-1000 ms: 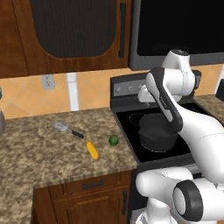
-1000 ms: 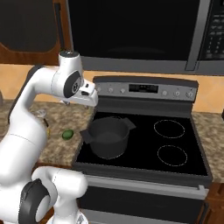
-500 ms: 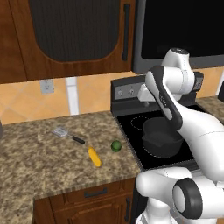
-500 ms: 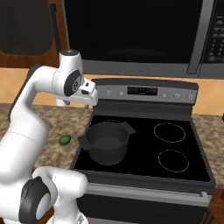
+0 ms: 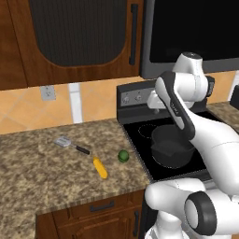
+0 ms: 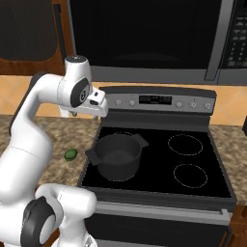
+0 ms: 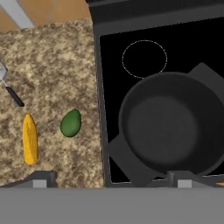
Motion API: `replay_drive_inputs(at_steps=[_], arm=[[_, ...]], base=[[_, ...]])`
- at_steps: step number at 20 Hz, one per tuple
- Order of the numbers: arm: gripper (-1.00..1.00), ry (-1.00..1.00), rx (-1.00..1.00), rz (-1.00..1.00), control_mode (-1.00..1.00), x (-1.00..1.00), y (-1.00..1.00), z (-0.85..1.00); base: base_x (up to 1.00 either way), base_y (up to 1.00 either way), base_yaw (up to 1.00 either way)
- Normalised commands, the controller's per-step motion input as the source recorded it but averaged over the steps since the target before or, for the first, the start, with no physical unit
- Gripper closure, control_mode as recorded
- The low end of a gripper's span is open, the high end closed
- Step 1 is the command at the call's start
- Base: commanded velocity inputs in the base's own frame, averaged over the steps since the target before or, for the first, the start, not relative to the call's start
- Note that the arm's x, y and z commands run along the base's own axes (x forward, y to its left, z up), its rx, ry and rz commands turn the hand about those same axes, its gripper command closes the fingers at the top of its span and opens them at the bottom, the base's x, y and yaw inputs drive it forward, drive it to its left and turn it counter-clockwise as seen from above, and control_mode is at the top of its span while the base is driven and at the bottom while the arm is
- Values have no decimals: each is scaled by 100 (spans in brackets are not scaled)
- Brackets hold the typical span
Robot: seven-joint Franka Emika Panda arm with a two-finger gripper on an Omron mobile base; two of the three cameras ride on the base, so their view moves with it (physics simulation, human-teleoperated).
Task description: Put the avocado and corn in the pot. Retrieve the spatula and lightly stir the vegetables in the pot.
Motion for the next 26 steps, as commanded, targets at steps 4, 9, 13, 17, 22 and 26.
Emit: replay_drive_inputs(at_steps=[4, 9, 13, 17, 22, 26], arm=[[-100, 2, -3, 1, -100, 0, 7, -8], [-100, 14, -3, 12, -100, 1, 59, -35], [-100, 22, -7, 14, -100, 0, 64, -23], [-100, 6, -4, 9, -100, 5, 86, -66], [-100, 12, 0, 10, -100, 9, 55, -58], [-100, 5, 0, 2, -100, 28, 80, -51]], base=[[2, 0, 0], [0, 0, 0], [0, 0, 0], [0, 0, 0], [0, 0, 0], [0, 0, 0]])
